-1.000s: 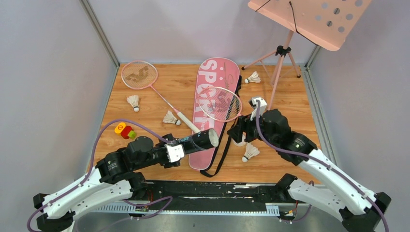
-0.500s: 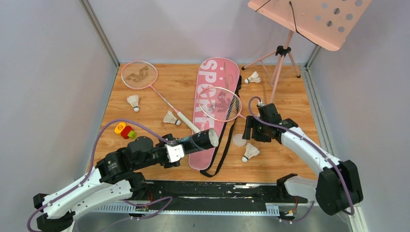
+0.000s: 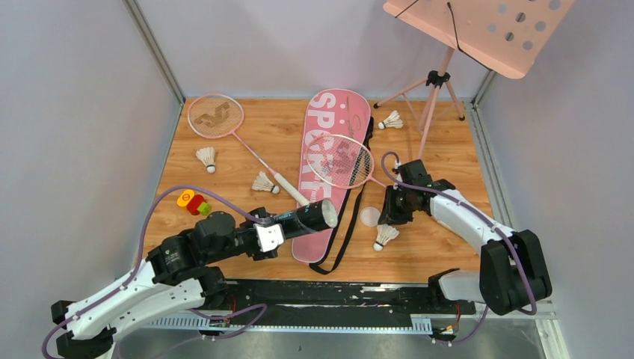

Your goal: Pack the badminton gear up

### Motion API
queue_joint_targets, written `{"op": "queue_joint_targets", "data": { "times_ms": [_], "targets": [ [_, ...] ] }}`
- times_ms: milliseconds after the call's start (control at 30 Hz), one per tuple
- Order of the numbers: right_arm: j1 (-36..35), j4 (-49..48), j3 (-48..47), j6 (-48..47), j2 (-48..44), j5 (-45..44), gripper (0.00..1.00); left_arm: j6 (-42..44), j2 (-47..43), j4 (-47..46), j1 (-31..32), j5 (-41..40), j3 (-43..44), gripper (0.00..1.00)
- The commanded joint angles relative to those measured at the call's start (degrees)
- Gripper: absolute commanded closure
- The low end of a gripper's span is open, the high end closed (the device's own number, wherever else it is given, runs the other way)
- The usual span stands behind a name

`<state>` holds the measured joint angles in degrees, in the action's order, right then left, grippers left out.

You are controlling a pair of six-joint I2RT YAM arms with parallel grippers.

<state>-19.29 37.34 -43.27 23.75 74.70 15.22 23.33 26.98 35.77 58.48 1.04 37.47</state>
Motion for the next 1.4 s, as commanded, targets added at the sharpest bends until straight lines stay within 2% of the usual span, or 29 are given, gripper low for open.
{"op": "queue_joint_targets", "data": {
  "times_ms": [0,33,67,400,600,767,900,1033,1233,1367],
  "targets": [
    [0.3,0.1,-2.6,-0.7,-1.9,2.8,0.92,-0.1,-0.5,-3.3,0.0,0.4,0.8,0.50],
    [0.2,0.1,-2.9,-0.8,-2.8,3.1,0.99,-0.1,-0.6,-3.2,0.0,0.4,0.8,0.50],
    [0.3,0.2,-3.1,-1.0,-3.7,3.5,1.00,-0.2,-0.6,-3.2,0.0,0.4,0.7,0.50],
    [0.3,4.9,-6.3,-1.2,-12.0,5.0,1.00,-0.3,-0.3,-3.5,0.0,0.1,0.5,0.50],
    [0.2,4.6,-11.3,0.3,-18.2,10.0,1.00,-0.8,0.0,-4.1,0.0,-0.6,0.3,0.50],
    [-0.3,-2.1,-13.4,3.0,-26.4,13.5,1.00,-1.7,0.5,-4.9,0.0,-0.9,-0.1,0.50],
    [-0.6,-10.0,-11.3,5.3,-30.6,15.6,1.00,-2.1,0.8,-5.3,0.1,-2.1,0.0,0.50],
    [-2.0,-19.4,-7.9,8.6,-34.2,18.2,1.00,-2.4,1.0,-5.6,0.0,-2.9,-0.2,0.50],
    [-3.4,-25.3,-6.5,10.1,-38.1,18.6,1.00,-2.7,1.3,-5.8,0.0,-3.1,-0.3,0.50],
    [-4.0,-33.2,-2.7,12.9,-39.7,19.0,1.00,-3.3,1.4,-6.3,0.0,-4.0,-0.5,0.50]
  ]
}}
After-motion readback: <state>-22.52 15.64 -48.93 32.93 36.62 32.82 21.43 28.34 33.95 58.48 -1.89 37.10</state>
